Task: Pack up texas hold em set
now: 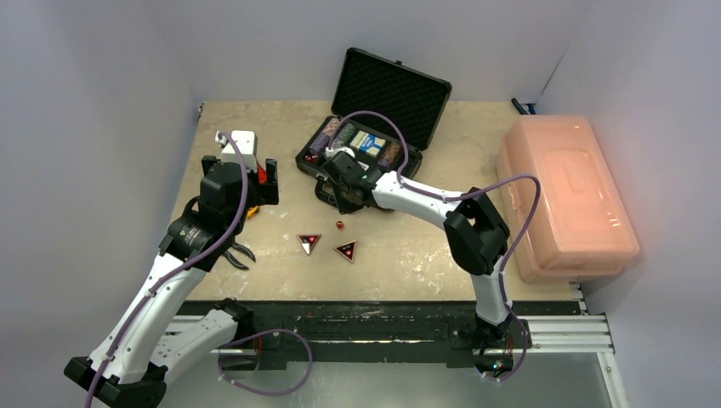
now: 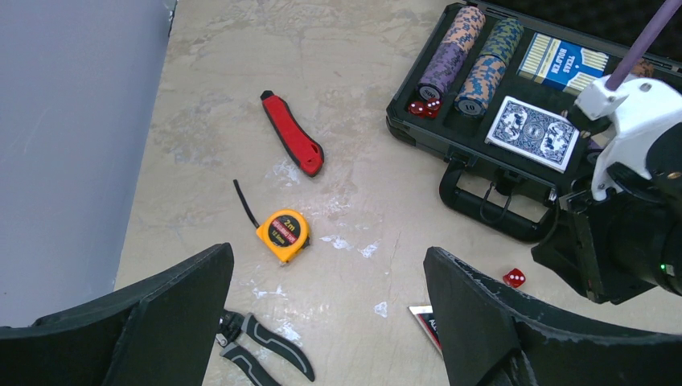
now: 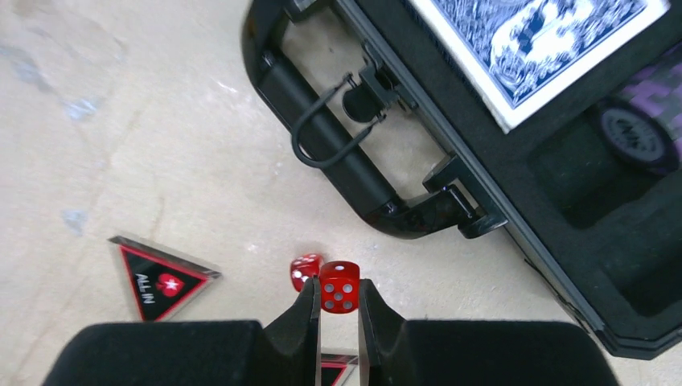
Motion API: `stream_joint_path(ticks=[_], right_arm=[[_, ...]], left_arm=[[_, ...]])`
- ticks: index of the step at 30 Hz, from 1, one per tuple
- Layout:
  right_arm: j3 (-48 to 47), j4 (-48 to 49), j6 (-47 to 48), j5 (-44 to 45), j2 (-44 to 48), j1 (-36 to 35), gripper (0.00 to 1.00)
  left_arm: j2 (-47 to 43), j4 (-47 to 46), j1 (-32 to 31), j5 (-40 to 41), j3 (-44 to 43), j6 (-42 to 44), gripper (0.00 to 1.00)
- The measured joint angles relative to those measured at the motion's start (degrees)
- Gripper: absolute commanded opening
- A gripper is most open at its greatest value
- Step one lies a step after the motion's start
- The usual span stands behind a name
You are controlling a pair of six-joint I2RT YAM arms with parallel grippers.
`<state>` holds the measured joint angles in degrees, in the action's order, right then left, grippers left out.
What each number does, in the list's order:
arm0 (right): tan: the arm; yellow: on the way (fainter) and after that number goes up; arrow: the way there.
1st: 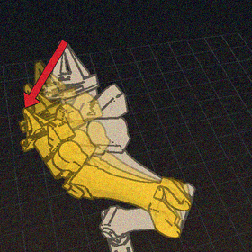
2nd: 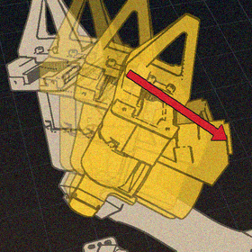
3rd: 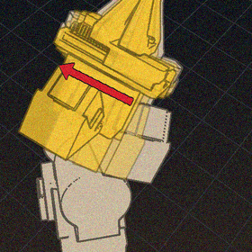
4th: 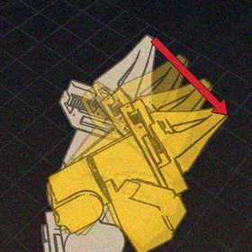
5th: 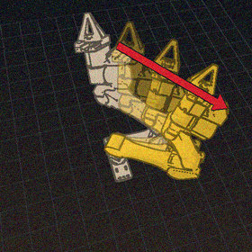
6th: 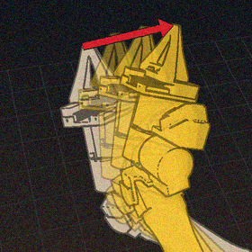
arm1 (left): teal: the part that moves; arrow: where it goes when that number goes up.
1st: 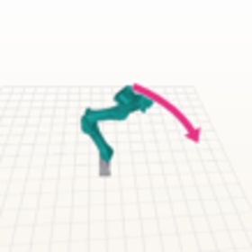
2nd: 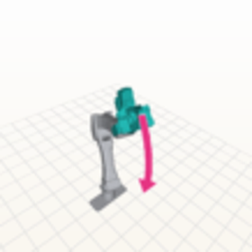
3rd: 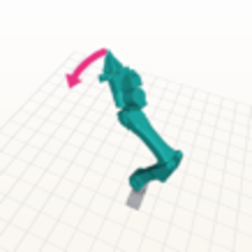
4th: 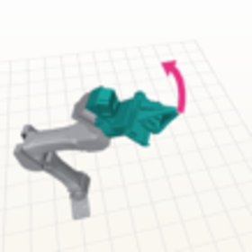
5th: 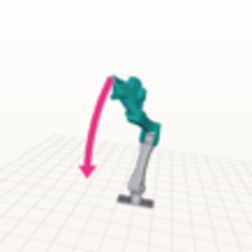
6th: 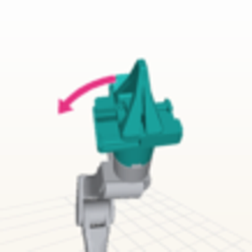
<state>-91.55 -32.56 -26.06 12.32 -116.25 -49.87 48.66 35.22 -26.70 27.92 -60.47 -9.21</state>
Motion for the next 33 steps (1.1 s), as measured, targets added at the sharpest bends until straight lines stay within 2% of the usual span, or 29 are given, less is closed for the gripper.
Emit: stream_joint_path(ticks=[14,33], right_arm=[[-5.0,-1.6,1.3,2.6,2.8,1.1,0.0],[-5.1,-2.5,3.2,3.3,2.6,10.0,0.0]], left_arm=[[0.0,0.0,0.0,0.0,0.2,0.0,0.88],[0.1,0.0,0.0,0.0,0.2,0.0,0.88]])
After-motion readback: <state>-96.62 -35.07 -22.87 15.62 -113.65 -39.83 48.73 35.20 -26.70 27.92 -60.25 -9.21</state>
